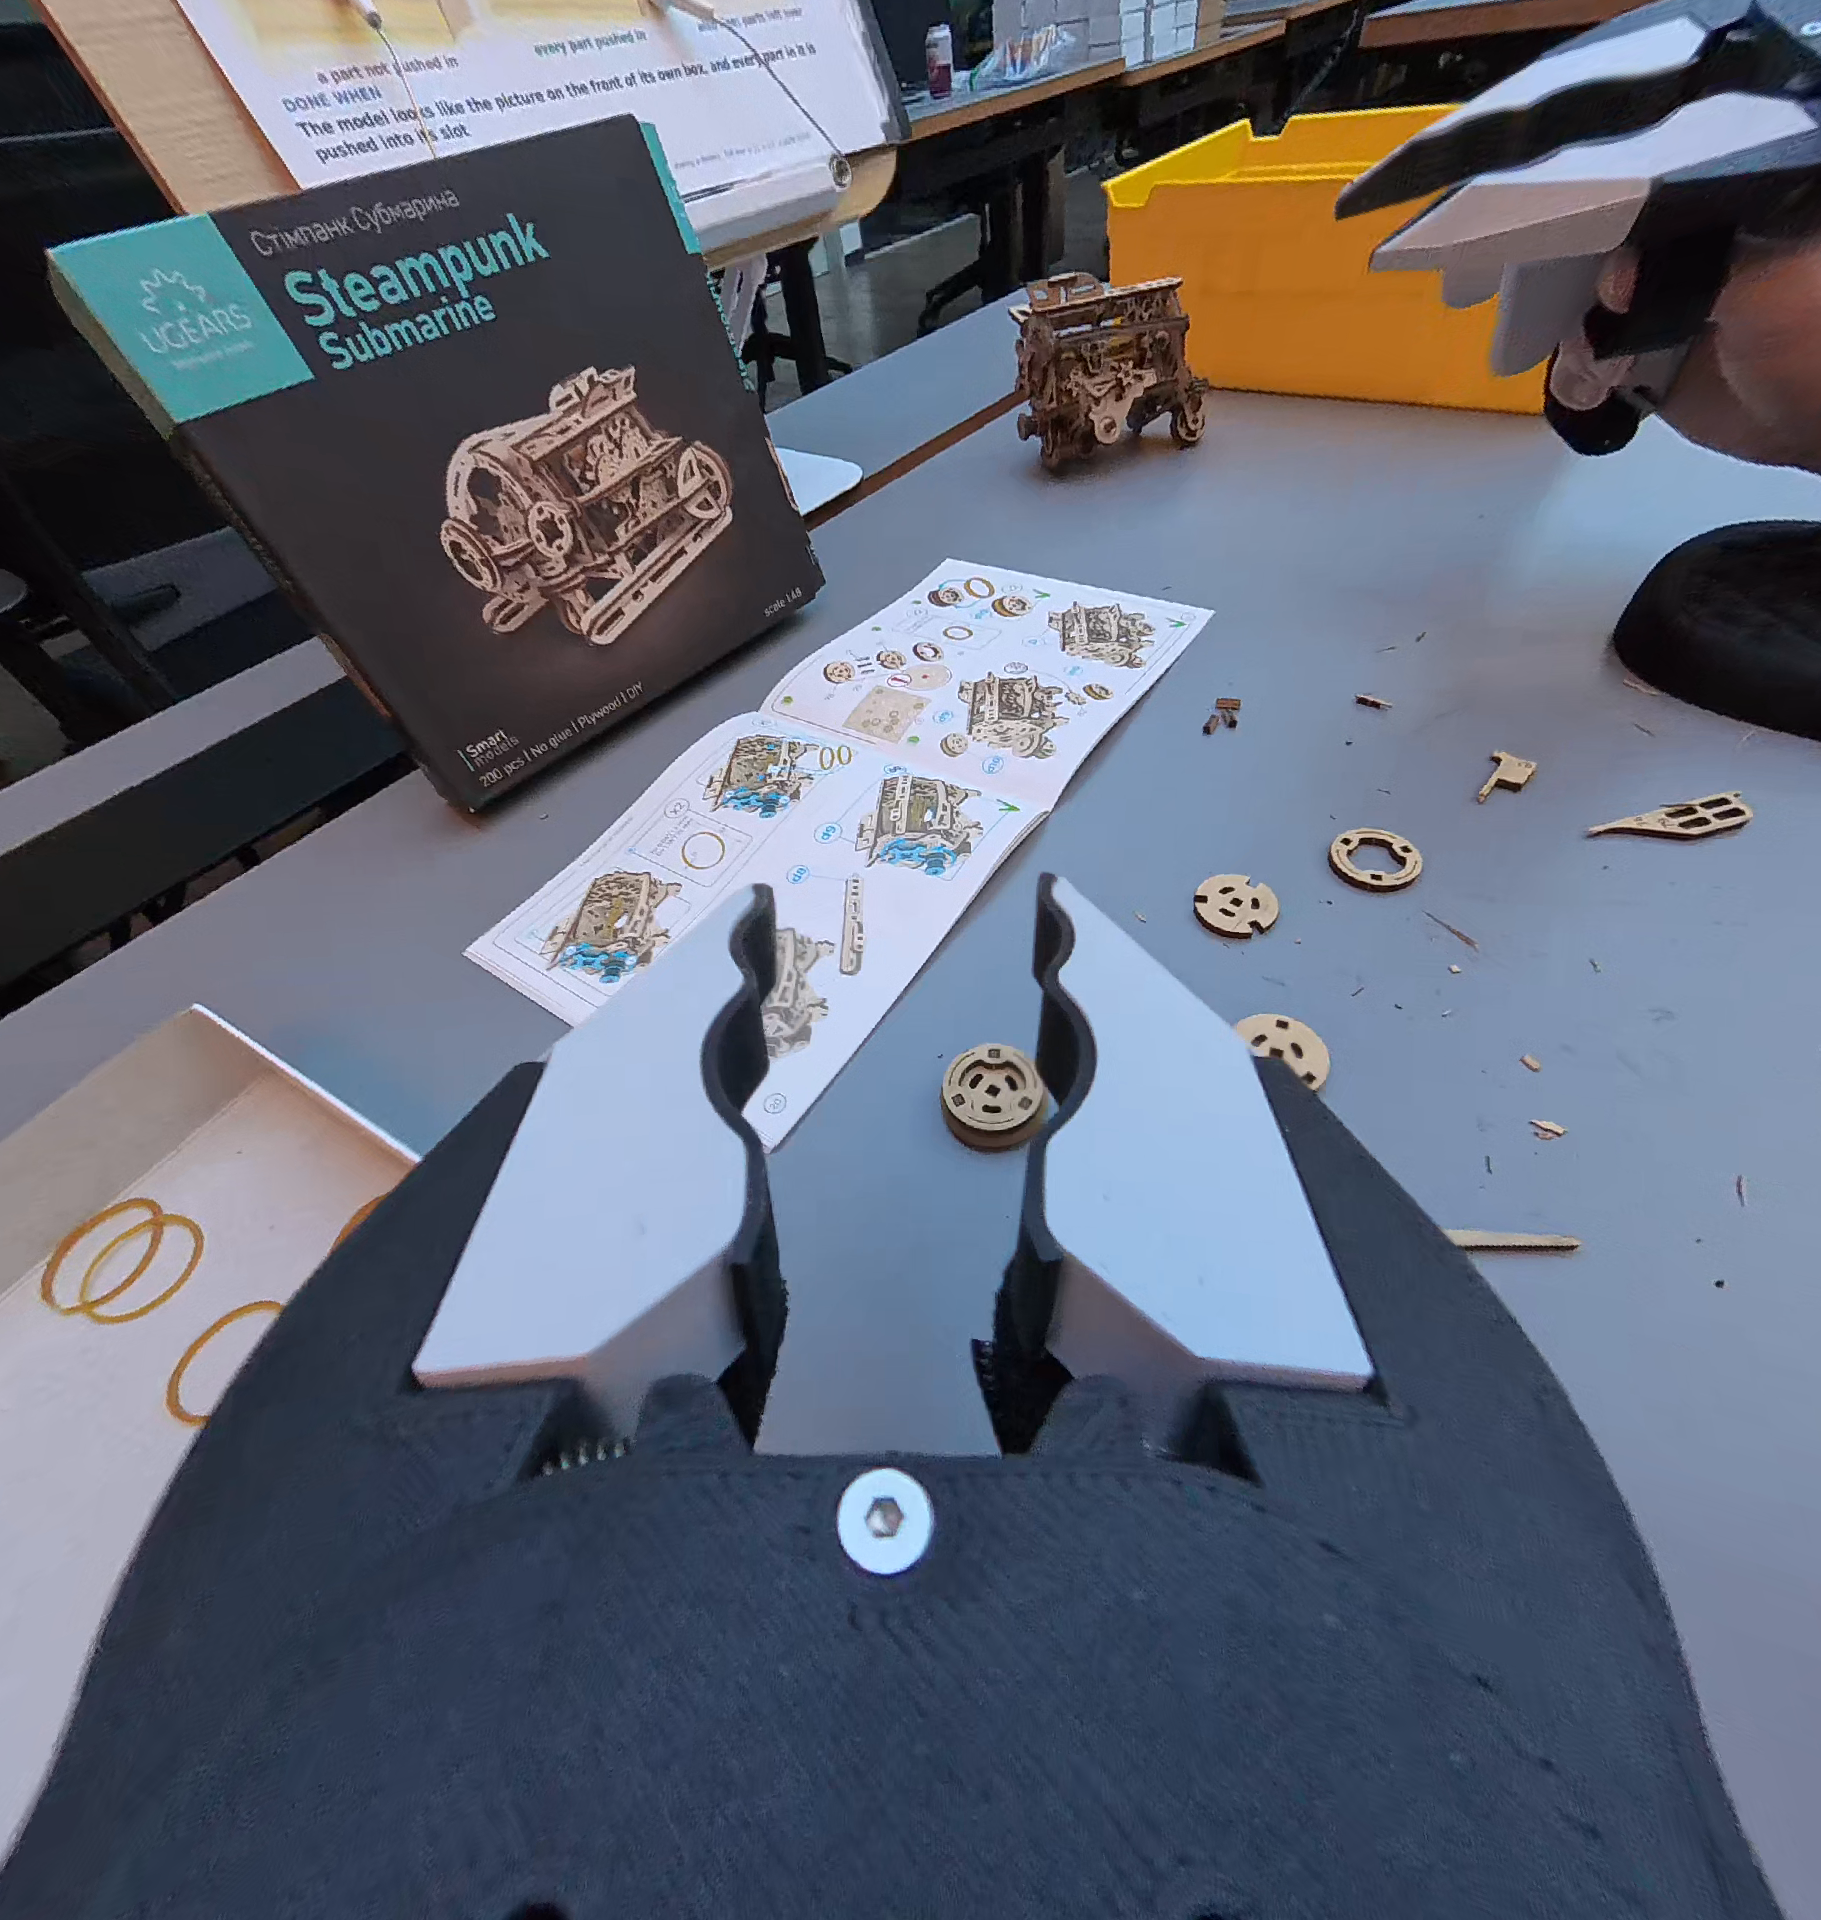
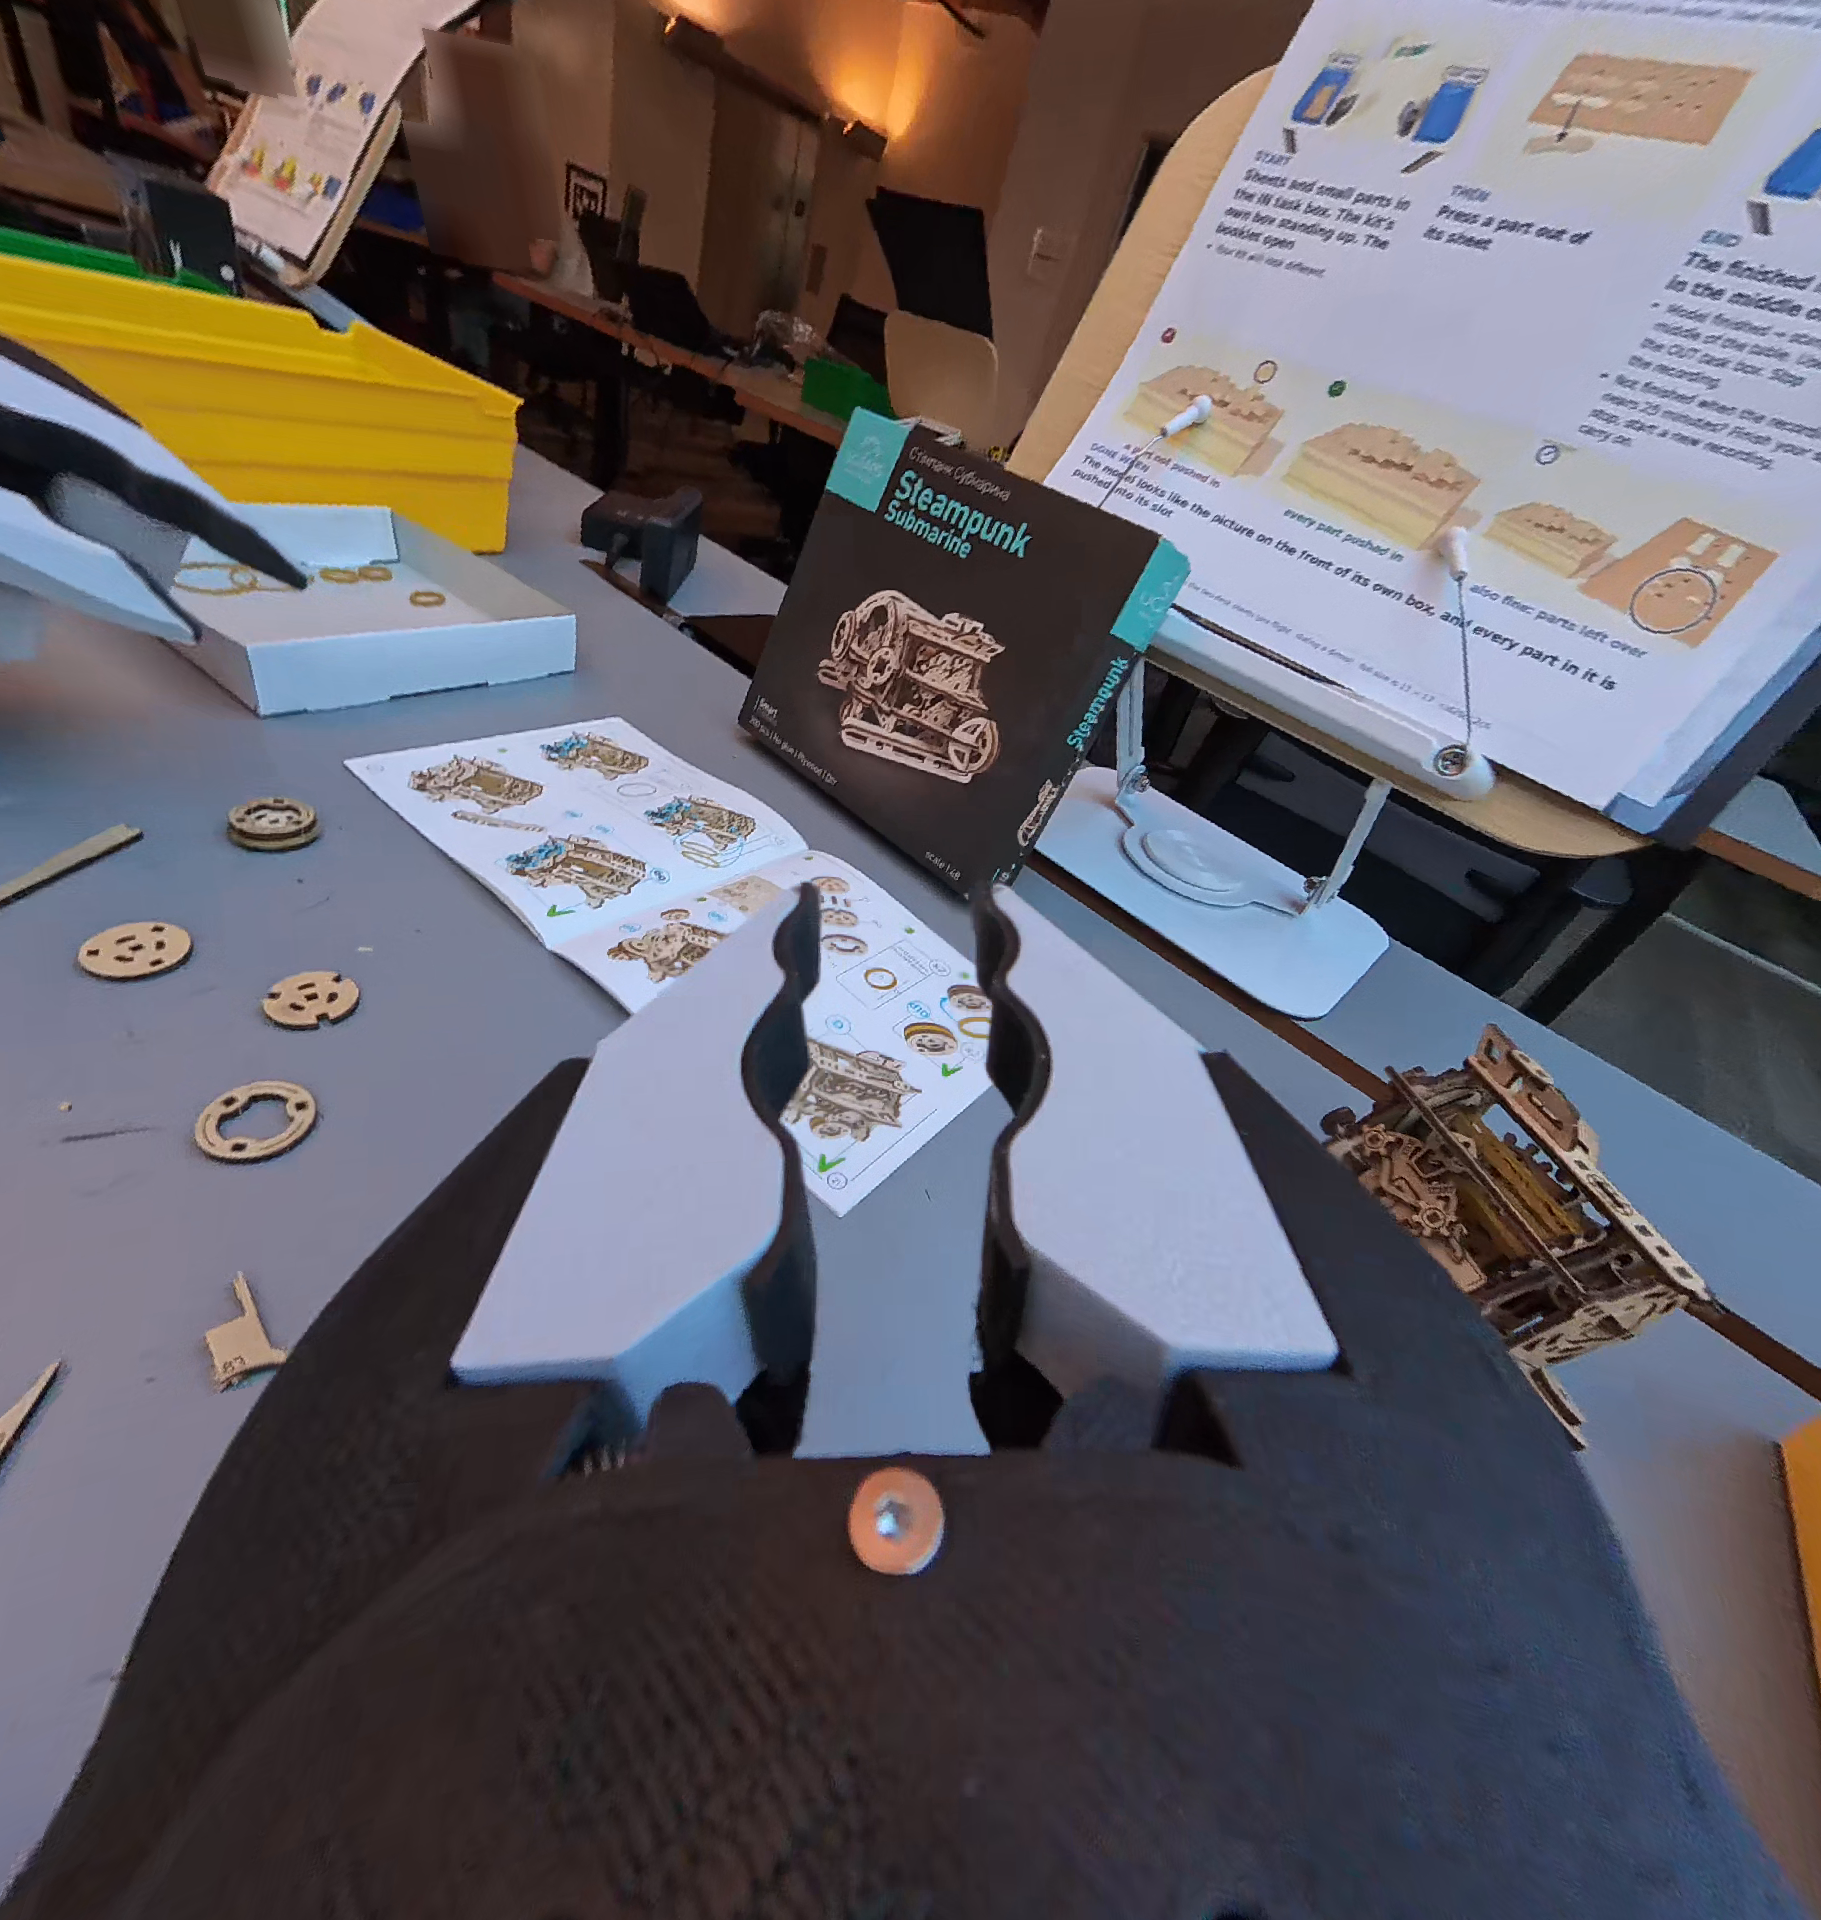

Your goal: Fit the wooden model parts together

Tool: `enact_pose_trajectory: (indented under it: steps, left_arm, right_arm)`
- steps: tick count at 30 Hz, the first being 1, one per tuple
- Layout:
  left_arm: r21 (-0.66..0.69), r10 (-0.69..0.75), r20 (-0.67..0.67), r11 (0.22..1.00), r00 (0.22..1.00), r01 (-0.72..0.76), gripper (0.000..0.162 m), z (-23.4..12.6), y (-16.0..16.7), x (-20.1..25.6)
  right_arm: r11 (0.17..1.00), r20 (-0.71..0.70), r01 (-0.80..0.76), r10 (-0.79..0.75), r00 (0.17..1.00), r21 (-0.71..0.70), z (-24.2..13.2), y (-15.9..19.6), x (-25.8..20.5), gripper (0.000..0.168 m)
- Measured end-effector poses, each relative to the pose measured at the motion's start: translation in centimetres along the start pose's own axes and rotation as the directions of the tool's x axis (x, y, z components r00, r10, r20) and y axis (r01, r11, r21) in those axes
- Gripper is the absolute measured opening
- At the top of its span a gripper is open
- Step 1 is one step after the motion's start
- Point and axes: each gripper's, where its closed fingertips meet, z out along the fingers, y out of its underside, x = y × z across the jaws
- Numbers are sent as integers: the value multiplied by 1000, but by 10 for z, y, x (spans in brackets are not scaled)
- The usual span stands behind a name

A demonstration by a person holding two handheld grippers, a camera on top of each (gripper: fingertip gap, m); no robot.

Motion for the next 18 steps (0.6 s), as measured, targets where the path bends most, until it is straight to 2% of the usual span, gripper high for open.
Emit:
enact_pose_trajectory:
  steps: [5,8,11,18]
  left_arm:
    - [68,-35,6,997,999,34,78,-2,-12,-6]
    - [118,-24,13,993,1000,23,79,-9,-20,-4]
    - [135,-13,19,991,1000,10,78,-15,-22,1]
    - [148,-40,5,988,999,39,74,-20,-24,10]
  right_arm:
    - [994,-104,-39,50,993,103,-7,-15,20,80]
    - [982,-162,-11,43,986,190,-15,-30,25,96]
    - [972,-220,32,21,975,232,-20,-40,28,107]
    - [975,-202,32,13,979,221,-9,-32,15,103]
